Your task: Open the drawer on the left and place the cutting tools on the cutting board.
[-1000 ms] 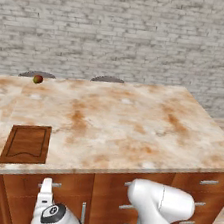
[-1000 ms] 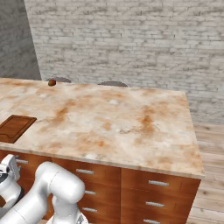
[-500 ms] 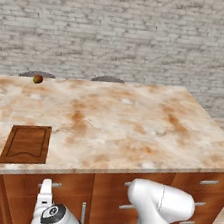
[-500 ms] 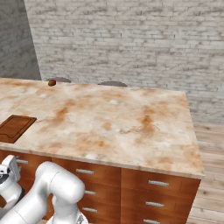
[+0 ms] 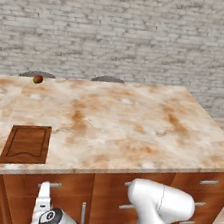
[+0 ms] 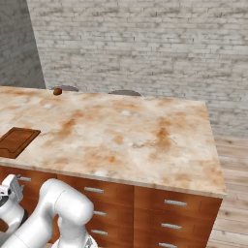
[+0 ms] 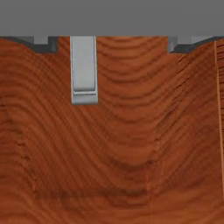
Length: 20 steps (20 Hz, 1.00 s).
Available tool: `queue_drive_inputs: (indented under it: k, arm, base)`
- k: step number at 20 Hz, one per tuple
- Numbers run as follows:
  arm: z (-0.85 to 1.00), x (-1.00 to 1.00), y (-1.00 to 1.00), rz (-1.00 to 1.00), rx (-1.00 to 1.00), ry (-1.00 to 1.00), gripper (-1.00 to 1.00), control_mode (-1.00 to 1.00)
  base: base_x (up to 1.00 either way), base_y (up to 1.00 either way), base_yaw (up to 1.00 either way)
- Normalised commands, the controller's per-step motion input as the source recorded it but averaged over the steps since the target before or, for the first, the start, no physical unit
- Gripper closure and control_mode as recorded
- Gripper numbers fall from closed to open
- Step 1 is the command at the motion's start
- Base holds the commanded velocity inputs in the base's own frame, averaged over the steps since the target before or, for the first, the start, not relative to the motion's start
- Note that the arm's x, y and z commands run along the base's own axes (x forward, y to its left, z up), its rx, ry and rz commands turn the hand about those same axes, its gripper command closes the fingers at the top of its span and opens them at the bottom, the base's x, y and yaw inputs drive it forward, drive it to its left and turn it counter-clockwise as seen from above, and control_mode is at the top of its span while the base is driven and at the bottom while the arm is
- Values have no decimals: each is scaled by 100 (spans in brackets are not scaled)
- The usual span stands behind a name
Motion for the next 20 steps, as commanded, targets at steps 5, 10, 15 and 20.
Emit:
queue_drive_inputs:
  k: [5, 10, 15, 20]
  arm:
    - [0, 10, 0, 0, 0, 0, -100, -100]
    - [17, 24, 0, 0, 0, 9, -100, -100]
    - [5, 27, 0, 0, 0, 5, -100, -100]
    - [0, 3, 0, 0, 0, 0, -100, -100]
  base:
    - [0, 0, 0]
    - [0, 0, 0]
    - [0, 0, 0]
    - [0, 0, 0]
